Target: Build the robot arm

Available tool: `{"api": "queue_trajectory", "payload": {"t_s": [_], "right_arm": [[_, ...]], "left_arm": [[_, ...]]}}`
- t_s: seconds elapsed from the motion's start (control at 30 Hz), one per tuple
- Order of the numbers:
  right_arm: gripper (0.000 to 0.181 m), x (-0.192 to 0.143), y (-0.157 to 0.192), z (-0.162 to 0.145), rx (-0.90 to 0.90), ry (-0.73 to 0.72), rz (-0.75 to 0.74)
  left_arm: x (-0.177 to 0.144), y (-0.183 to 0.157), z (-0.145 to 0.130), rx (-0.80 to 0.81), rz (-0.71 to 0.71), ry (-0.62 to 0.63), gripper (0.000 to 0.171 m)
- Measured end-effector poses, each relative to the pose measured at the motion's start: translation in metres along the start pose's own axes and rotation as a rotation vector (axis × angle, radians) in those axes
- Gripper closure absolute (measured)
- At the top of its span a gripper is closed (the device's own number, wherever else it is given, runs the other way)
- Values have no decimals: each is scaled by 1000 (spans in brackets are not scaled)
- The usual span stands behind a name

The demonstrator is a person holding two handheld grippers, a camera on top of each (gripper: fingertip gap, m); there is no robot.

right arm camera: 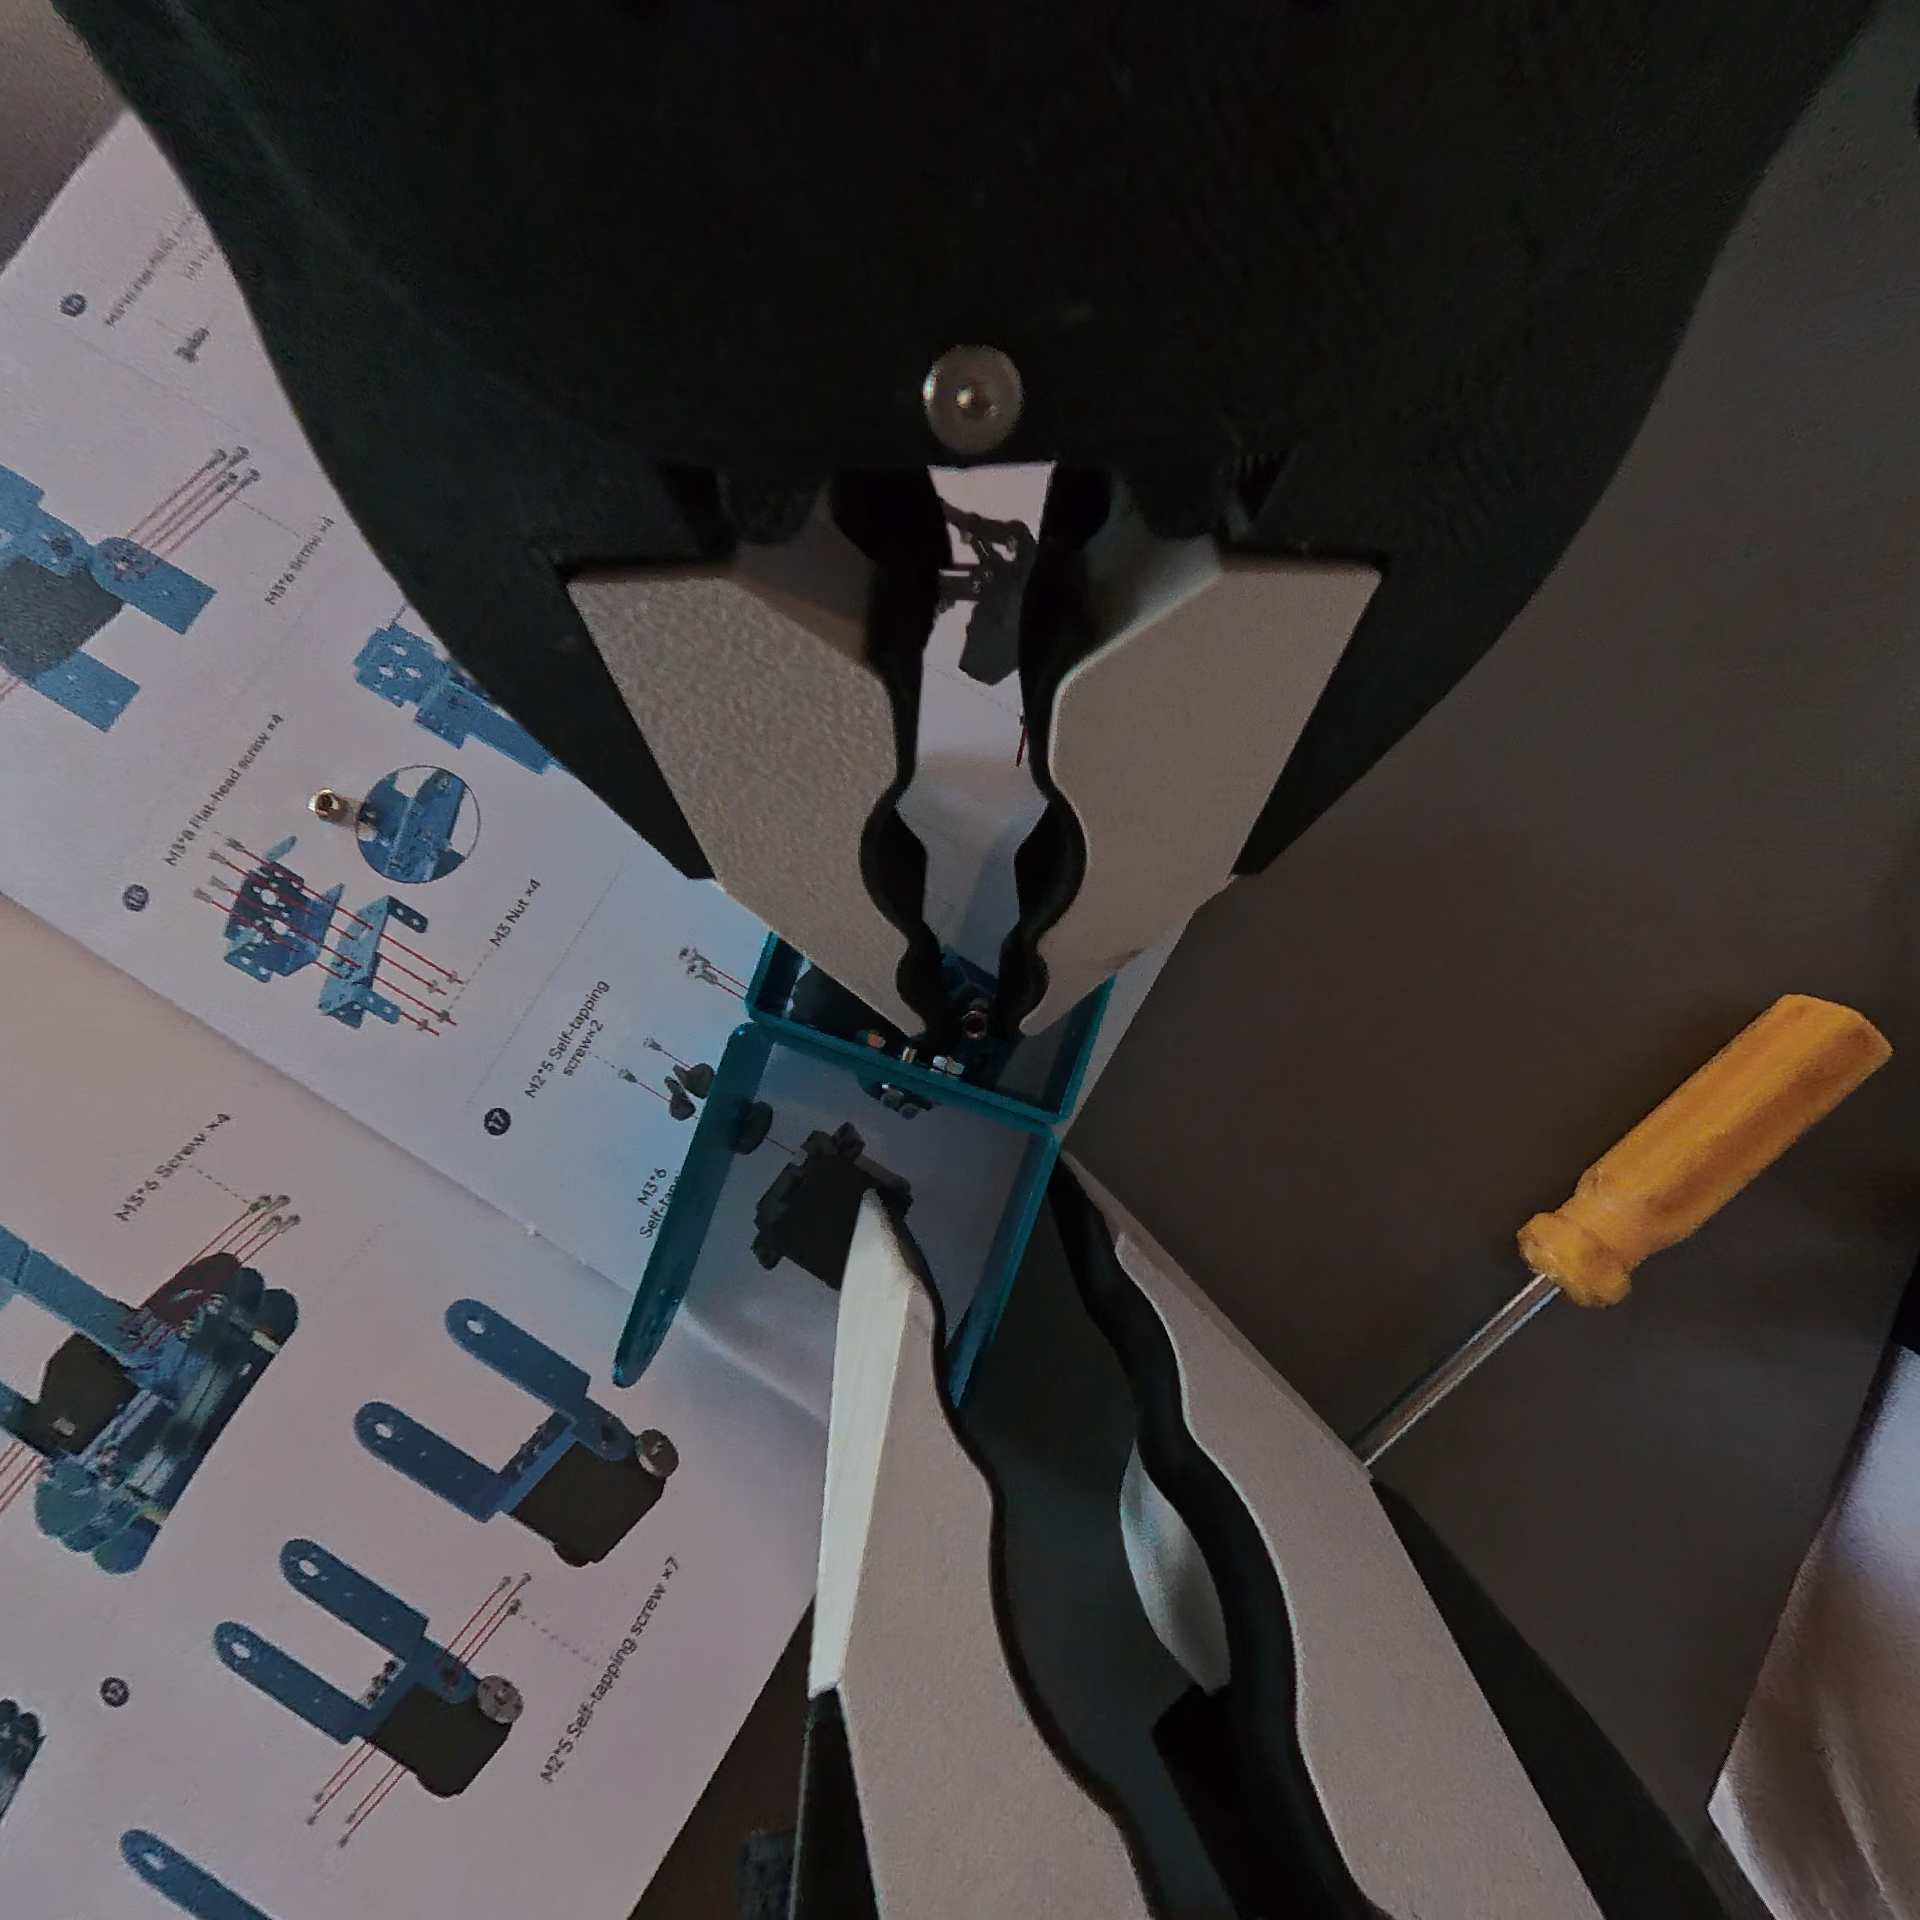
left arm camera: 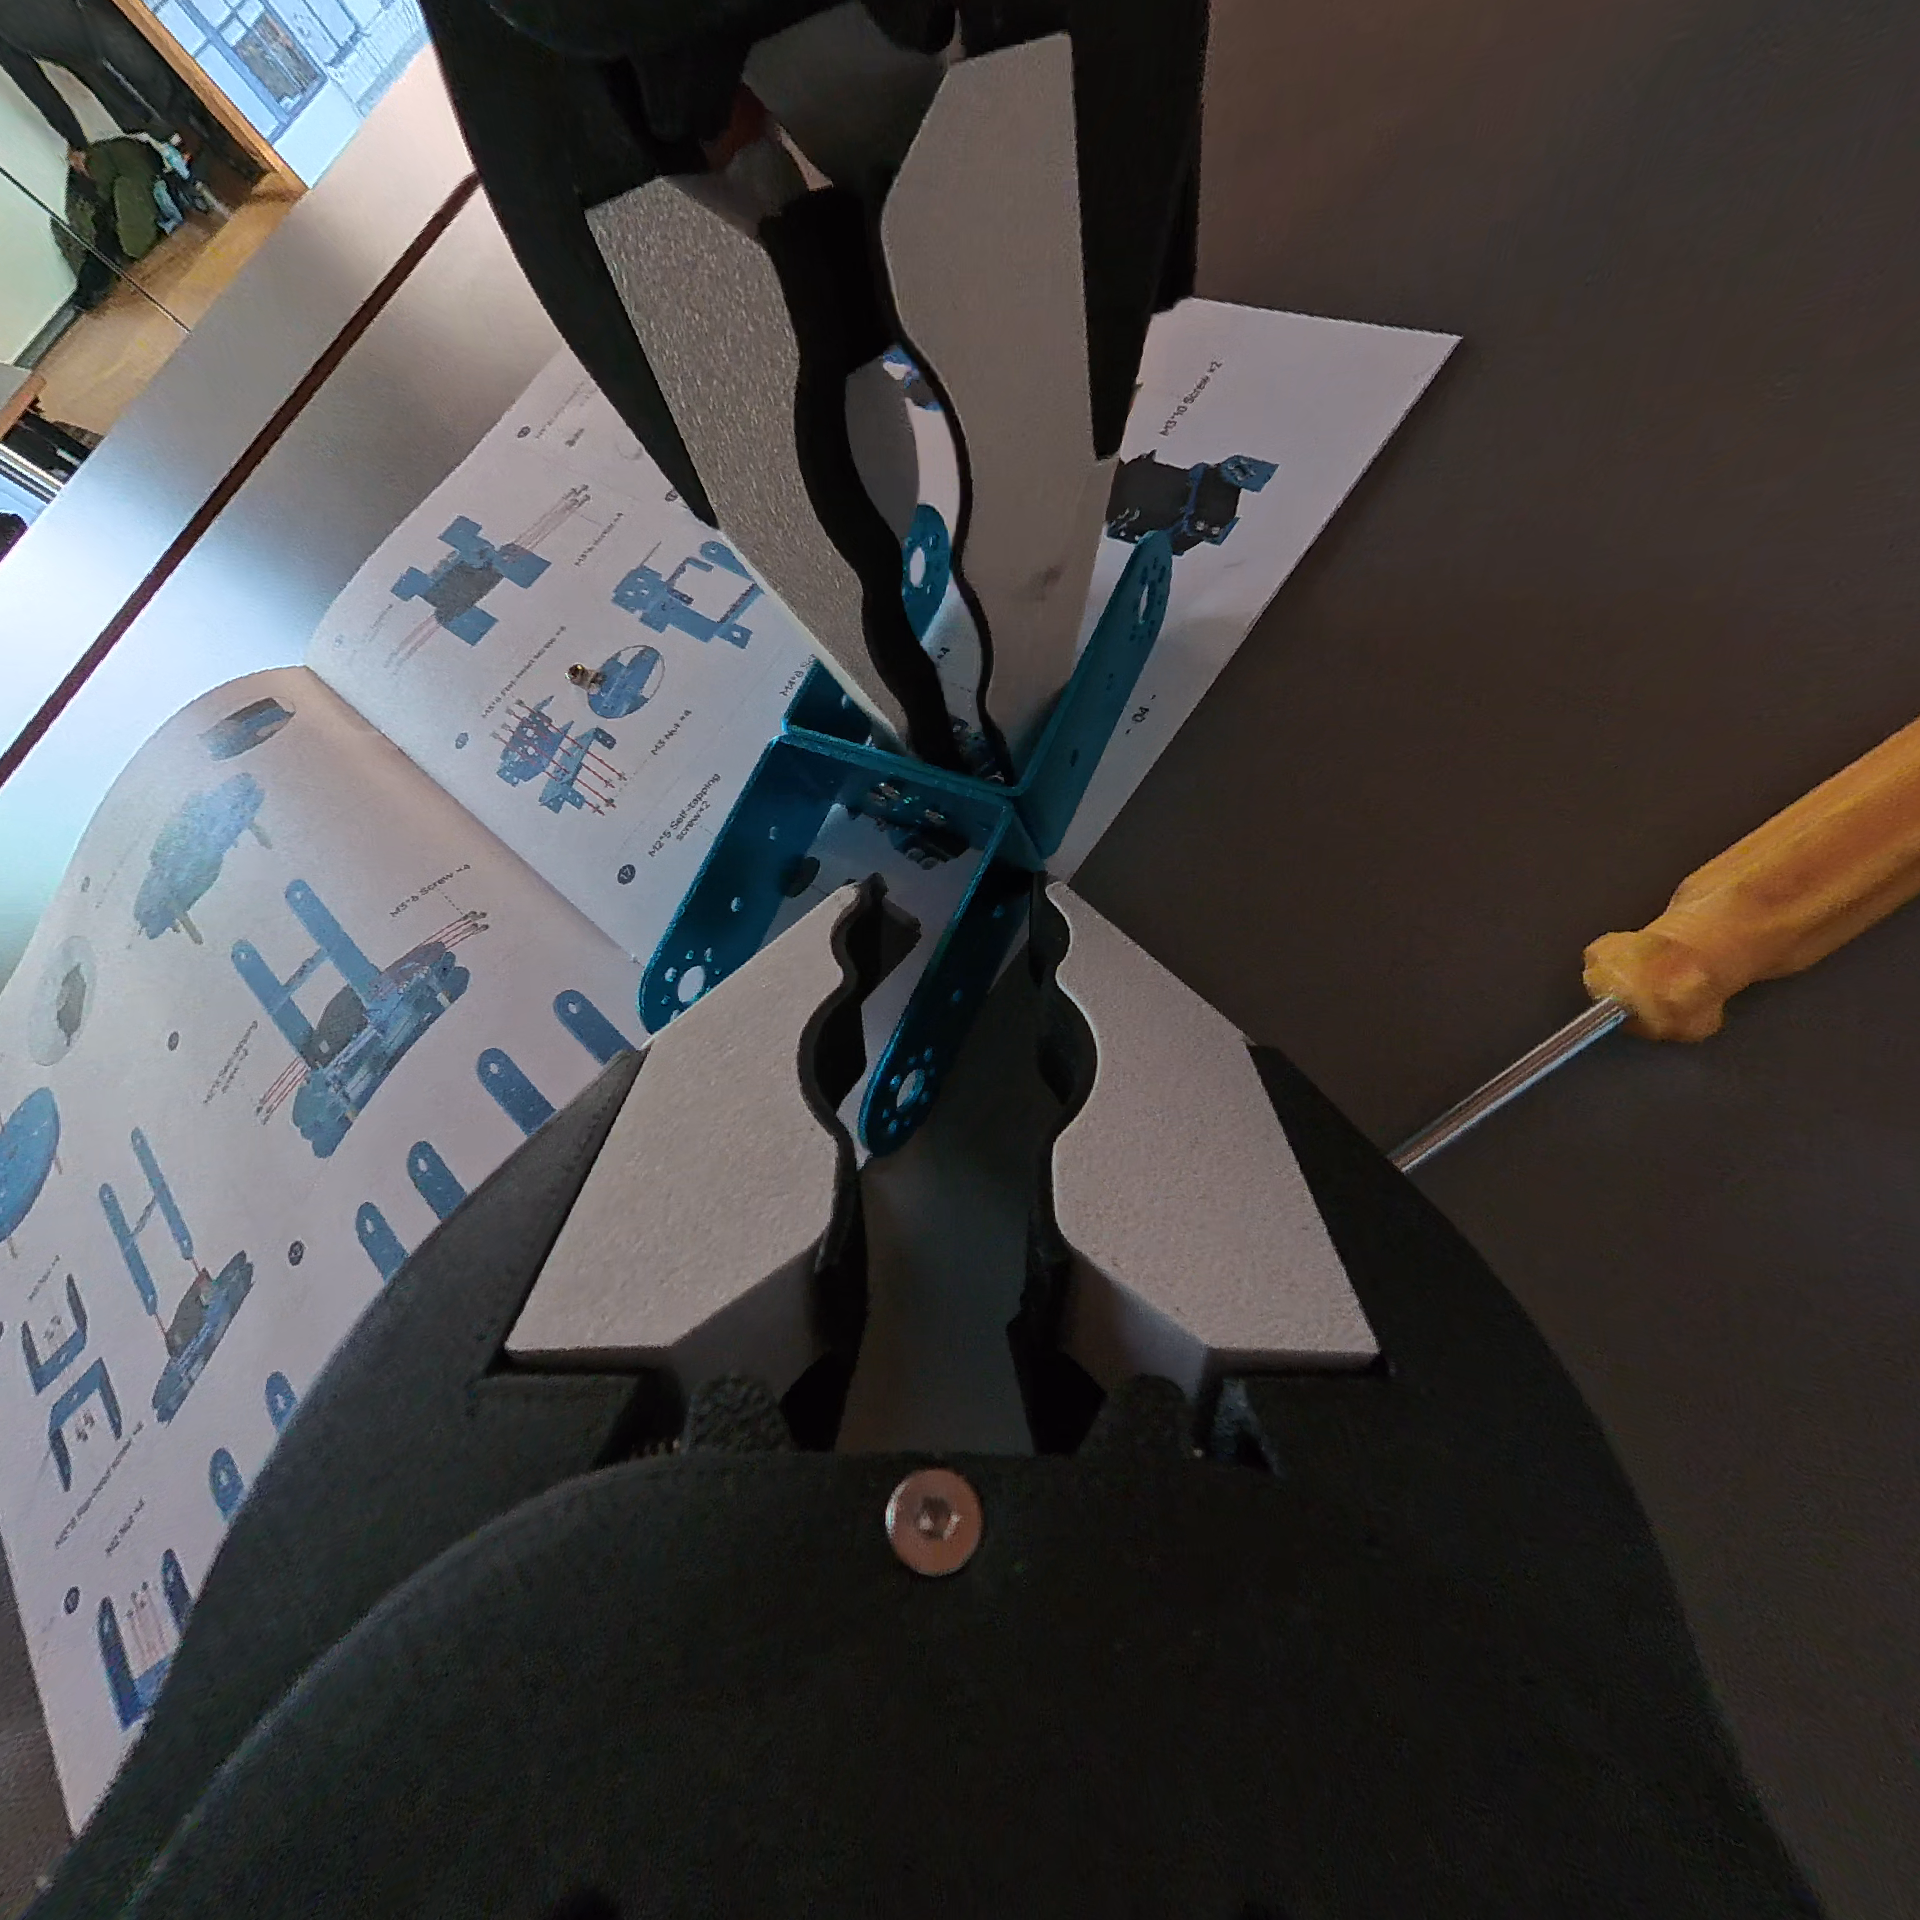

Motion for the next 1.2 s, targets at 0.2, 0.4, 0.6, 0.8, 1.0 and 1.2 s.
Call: {"api": "queue_trajectory", "payload": {"t_s": [0.2,0.4,0.6,0.8,1.0,1.2], "right_arm": [[176,0,2,-1,-2,1,12],[177,-2,2,-4,11,-27,-8],[177,-14,4,-8,10,-85,-71],[177,-25,1,-15,-18,-88,-141],[177,-35,-2,-16,-44,-125,-212],[177,-44,3,-10,-84,-174,-284]], "left_arm": [[0,1,-1,-9,5,0,143],[0,3,-1,-21,7,2,142],[-10,12,1,-25,-9,45,140],[-31,60,-3,140,88,359,129],[-50,82,2,319,249,564,130],[-59,65,3,106,194,429,132]]}}
Point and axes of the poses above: each gripper's, where its closed fingertips meet, x out along the fingers, z out of its top, y = z × x across the jaws, the point moved 4 cm from there along -x, back along the fingers, and after that the axes turned 2 degrees about -y, right-handed, at the moved point
